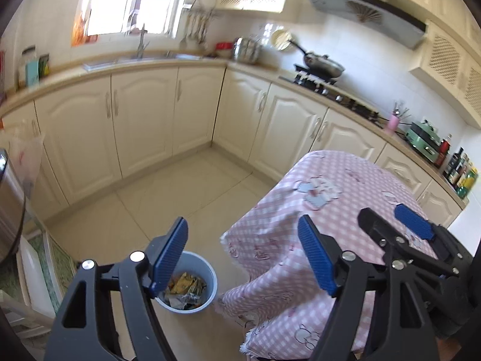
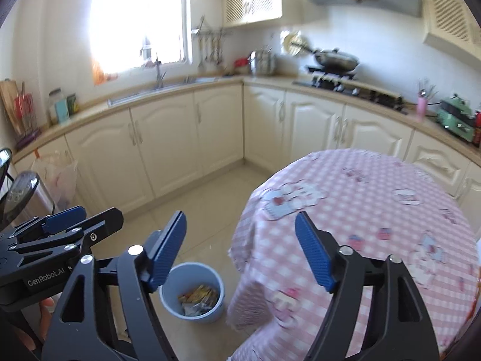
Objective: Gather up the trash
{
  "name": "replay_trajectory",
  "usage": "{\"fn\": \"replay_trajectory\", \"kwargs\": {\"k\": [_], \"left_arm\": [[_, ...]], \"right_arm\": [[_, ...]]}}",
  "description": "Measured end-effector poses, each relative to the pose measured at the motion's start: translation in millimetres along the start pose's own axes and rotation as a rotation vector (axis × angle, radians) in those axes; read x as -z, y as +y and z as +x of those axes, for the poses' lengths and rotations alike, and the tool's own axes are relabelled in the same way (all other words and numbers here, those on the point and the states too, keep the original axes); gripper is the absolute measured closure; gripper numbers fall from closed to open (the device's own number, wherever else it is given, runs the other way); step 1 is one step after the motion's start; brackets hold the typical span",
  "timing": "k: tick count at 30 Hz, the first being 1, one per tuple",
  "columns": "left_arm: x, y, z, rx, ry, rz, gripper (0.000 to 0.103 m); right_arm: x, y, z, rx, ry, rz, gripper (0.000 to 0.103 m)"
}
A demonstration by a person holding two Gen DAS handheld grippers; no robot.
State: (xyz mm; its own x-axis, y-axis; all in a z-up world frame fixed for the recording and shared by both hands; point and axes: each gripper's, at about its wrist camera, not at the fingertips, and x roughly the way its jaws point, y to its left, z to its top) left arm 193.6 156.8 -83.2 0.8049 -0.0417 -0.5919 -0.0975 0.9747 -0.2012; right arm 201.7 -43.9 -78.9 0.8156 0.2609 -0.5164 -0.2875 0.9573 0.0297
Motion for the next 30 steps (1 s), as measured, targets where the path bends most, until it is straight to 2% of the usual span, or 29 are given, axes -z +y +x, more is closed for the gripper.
{"fn": "replay_trajectory", "kwargs": {"k": [6,12,22,25,27,30], "left_arm": [[7,-30,-57,-0.015,-0.099,0.067,0.019],[13,-52,-107,-0.013,-0.191,0.117,0.019],[30,-75,-165,-0.005,-0.288,0.167,0.018],[37,-78,-181,-0.007,-0.319,0.165,0.015],[40,-79,-187,-0.013,-0.333,0.161,0.008],[46,-81,-199,-0.008,-0.360,0.158,0.008]], "right_arm": [[2,-17,-56,0.022,-0.100,0.009,0.022],[8,-28,-102,0.055,-0.190,0.013,0.013],[26,-32,-161,0.110,-0.289,0.018,0.007],[30,-34,-173,0.117,-0.304,0.019,0.007],[33,-34,-179,0.123,-0.316,0.013,0.007],[37,-33,-188,0.127,-0.330,0.004,0.007]]}}
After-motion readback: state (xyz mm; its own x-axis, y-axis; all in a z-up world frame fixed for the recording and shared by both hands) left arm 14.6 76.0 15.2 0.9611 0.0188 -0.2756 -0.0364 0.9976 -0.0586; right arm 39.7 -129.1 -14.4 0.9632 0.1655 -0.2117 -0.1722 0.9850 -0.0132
